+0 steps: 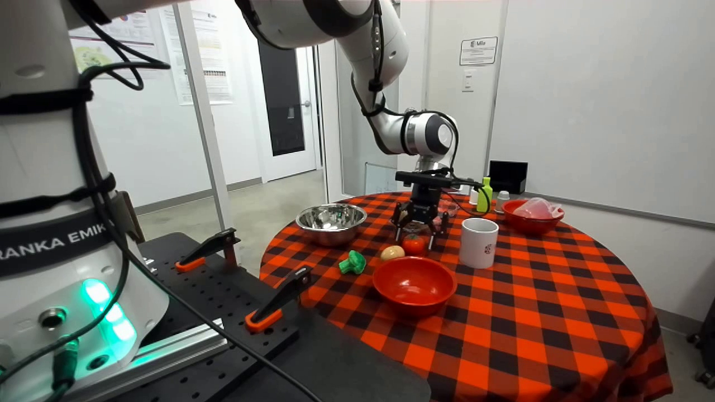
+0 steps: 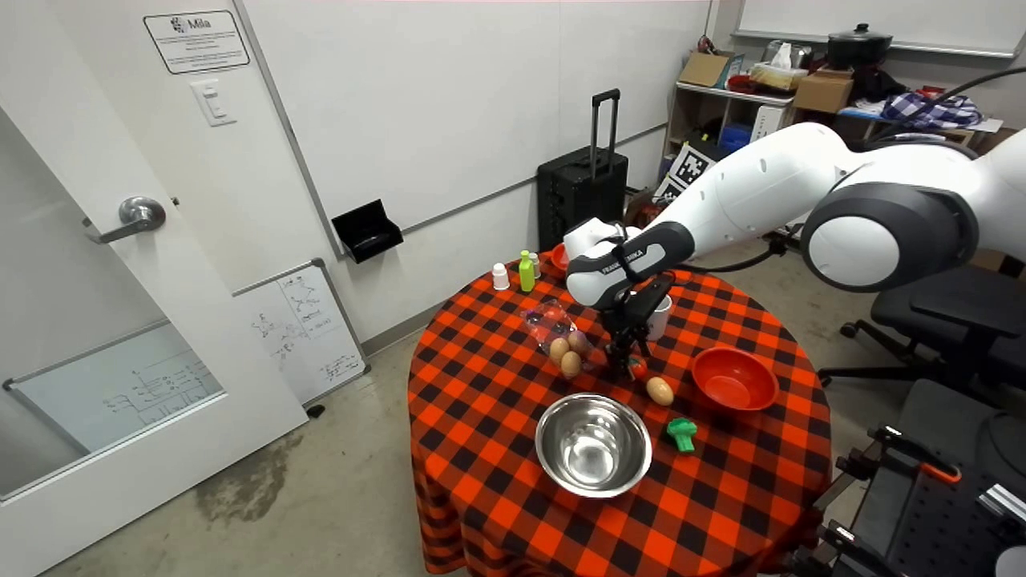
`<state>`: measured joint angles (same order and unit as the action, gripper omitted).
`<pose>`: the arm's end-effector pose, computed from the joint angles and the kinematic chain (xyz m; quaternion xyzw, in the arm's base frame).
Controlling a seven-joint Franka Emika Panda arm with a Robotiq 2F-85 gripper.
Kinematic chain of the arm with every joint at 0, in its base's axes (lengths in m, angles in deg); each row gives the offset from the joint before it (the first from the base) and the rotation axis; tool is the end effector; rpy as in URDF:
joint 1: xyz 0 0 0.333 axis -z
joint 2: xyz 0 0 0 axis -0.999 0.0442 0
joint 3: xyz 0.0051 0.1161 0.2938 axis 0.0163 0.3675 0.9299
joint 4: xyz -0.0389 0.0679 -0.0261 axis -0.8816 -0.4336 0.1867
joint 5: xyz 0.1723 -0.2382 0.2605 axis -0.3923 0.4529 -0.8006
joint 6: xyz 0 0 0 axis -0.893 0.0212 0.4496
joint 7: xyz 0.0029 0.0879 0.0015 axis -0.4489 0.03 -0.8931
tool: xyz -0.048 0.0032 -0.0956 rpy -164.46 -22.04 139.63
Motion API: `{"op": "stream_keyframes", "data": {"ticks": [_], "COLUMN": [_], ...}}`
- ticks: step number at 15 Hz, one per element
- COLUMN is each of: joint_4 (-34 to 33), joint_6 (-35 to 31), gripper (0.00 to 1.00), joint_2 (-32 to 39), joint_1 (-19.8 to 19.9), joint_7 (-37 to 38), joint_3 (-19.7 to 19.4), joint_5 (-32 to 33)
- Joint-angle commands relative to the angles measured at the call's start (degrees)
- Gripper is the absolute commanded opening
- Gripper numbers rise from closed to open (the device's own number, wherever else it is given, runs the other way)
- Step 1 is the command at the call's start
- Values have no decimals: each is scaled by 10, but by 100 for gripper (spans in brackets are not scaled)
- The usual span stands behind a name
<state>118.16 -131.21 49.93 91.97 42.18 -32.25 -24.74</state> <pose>0.6742 -0.0771 0.0036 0.9621 0.0813 -0.2597 0.0183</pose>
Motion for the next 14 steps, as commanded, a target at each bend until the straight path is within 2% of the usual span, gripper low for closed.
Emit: {"op": "stream_keyframes", "data": {"ticks": [1,4,5,8,14], "joint_4": [-54,-68,-71,-67,43], "joint_6": [32,42,45,41,31], "gripper": [63,40,38,38,38], "joint_2": [30,38,38,32,-77], "joint_1": [-3,-3,-4,-5,-9], "joint_7": [7,8,8,8,-16], "joint_3": [-6,-6,-6,-6,17], "joint_5": [5,5,5,5,-2]}}
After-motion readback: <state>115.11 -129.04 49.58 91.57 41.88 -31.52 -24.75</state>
